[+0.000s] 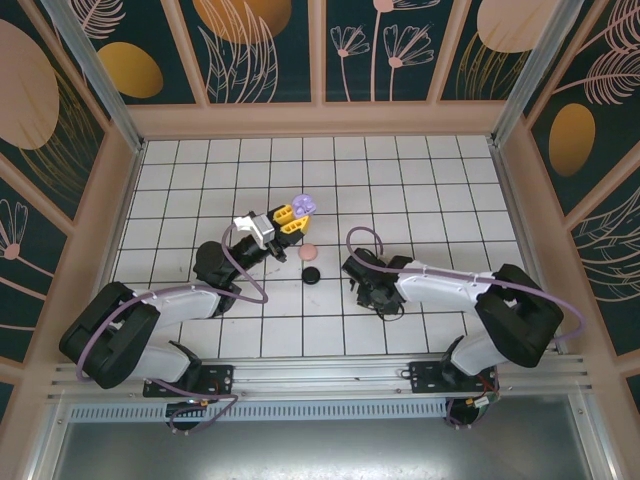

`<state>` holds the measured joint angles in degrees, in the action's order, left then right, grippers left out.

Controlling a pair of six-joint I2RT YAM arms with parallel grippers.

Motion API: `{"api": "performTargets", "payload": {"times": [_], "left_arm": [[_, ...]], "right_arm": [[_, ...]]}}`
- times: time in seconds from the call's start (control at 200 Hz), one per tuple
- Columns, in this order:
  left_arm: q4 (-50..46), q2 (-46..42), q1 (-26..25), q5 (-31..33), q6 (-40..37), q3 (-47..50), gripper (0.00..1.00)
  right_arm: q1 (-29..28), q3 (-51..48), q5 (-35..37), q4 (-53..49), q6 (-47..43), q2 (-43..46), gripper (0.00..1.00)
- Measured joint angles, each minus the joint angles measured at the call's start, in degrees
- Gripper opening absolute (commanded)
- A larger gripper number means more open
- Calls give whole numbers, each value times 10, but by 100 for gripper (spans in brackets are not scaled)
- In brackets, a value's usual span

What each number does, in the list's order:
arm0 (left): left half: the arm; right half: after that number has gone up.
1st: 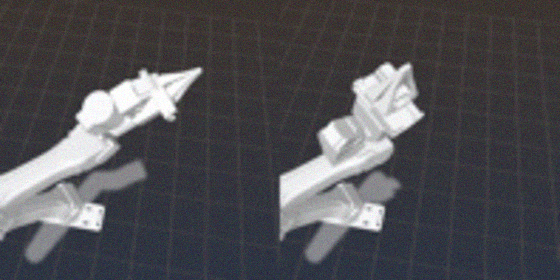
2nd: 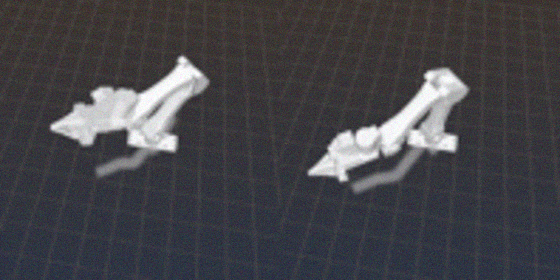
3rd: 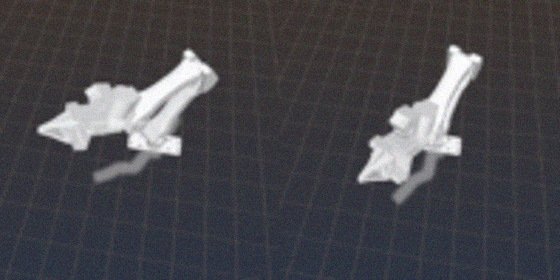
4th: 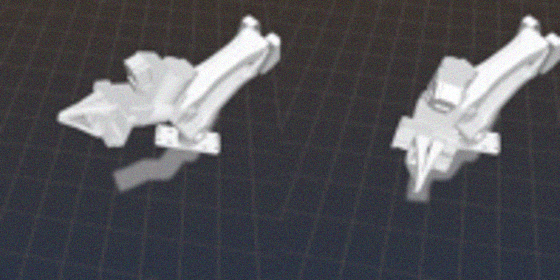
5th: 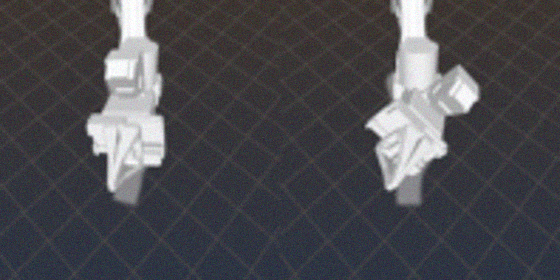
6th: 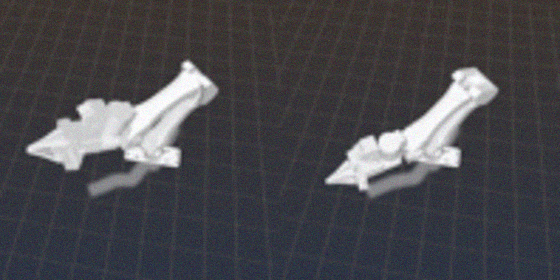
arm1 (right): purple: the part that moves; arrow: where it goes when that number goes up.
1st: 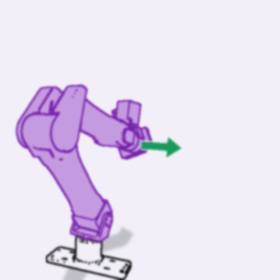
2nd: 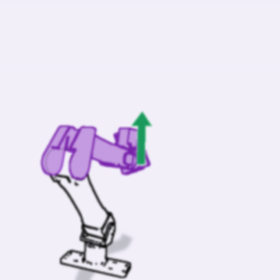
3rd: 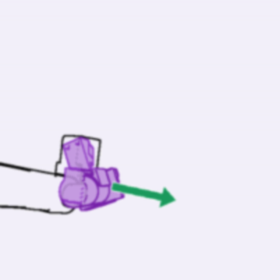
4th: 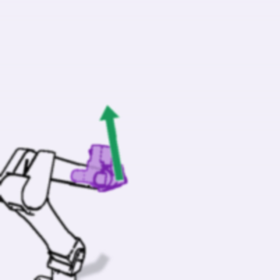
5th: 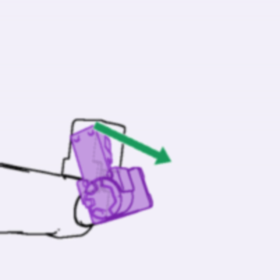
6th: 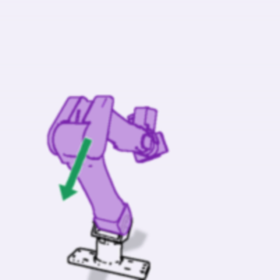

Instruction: Insert the wireless bluetooth earbuds into the charging case

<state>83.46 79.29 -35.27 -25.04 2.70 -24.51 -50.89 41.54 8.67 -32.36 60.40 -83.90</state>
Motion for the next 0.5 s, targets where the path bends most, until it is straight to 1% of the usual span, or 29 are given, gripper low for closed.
{"api": "performTargets", "payload": {"times": [0.305,0.5], "left_arm": [[1,0,0,0,4,1,0],[1,0,0,0,4,2,0]], "right_arm": [[0,12,10,0,-3,-17,33],[0,13,10,0,-5,-19,30]]}}
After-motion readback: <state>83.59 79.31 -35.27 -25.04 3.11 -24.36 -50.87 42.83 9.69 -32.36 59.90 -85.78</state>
